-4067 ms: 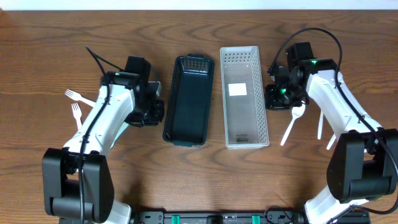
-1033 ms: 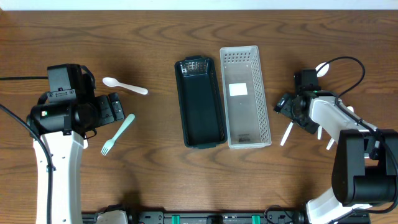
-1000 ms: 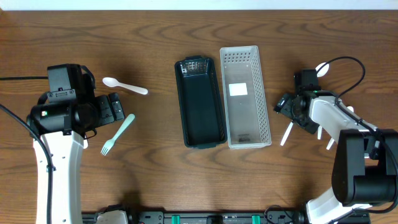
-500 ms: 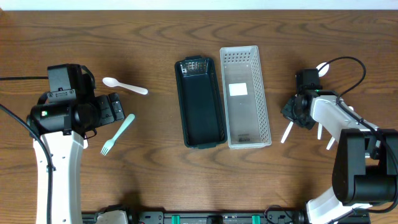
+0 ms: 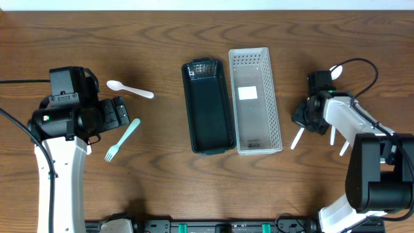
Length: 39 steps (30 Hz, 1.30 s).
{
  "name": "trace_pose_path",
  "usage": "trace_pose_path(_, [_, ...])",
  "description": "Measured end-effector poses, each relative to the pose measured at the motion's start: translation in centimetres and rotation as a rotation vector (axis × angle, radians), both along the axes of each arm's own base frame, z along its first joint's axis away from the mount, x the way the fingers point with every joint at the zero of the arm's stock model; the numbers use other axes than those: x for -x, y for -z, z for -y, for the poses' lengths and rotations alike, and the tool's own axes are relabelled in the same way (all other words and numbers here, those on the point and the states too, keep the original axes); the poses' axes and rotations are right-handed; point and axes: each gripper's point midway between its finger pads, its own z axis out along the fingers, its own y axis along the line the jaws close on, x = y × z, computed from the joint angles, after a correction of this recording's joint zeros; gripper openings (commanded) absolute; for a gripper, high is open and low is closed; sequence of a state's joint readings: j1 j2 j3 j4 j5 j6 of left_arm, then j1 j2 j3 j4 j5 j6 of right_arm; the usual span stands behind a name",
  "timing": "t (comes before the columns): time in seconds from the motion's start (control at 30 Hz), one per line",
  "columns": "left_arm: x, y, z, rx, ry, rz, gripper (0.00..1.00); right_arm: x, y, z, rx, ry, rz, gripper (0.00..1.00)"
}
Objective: Pack container
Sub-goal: 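Grasp a white spoon on the right with the right gripper, then carry the spoon left and lower it into the white basket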
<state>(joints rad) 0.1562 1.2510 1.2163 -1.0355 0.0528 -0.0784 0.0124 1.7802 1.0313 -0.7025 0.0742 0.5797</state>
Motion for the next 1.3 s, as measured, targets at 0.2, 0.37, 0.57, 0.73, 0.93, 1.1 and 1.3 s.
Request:
trace_pose_path(0.2, [0.0,0.0,0.0,0.000,0.000,-0.001,0.98,-5.0,-8.9,-0.6,0.004,-0.115,0.144,0.03])
trace_pose_path(0.37, [0.0,0.0,0.0,0.000,0.000,-0.001,0.98,-8.3,-19.0,-3.7,0.009,-0.293,0.374,0.04])
trace_pose_path(0.57, [0.0,0.0,0.0,0.000,0.000,-0.001,0.98,-7.6,-19.9,-9.8,-0.042,-0.507,0.389,0.05])
trace_pose_path(0.73, [0.0,0.0,0.0,0.000,0.000,-0.001,0.98,-7.1,-14.7,-13.7,-0.062,-0.636,0.248,0.05])
trace_pose_path(0.93, [0.0,0.0,0.0,0.000,0.000,-0.001,0.98,-6.6,-8.5,-16.1,-0.074,-0.709,0.103,0.09])
trace_pose_path(1.1, [0.0,0.0,0.0,0.000,0.000,-0.001,0.98,-6.3,-5.5,-16.2,-0.078,-0.719,0.026,0.25])
trace_pose_path(1.3, [0.0,0.0,0.0,0.000,0.000,-0.001,0.98,-6.0,-3.7,-16.2,-0.080,-0.721,-0.019,0.29])
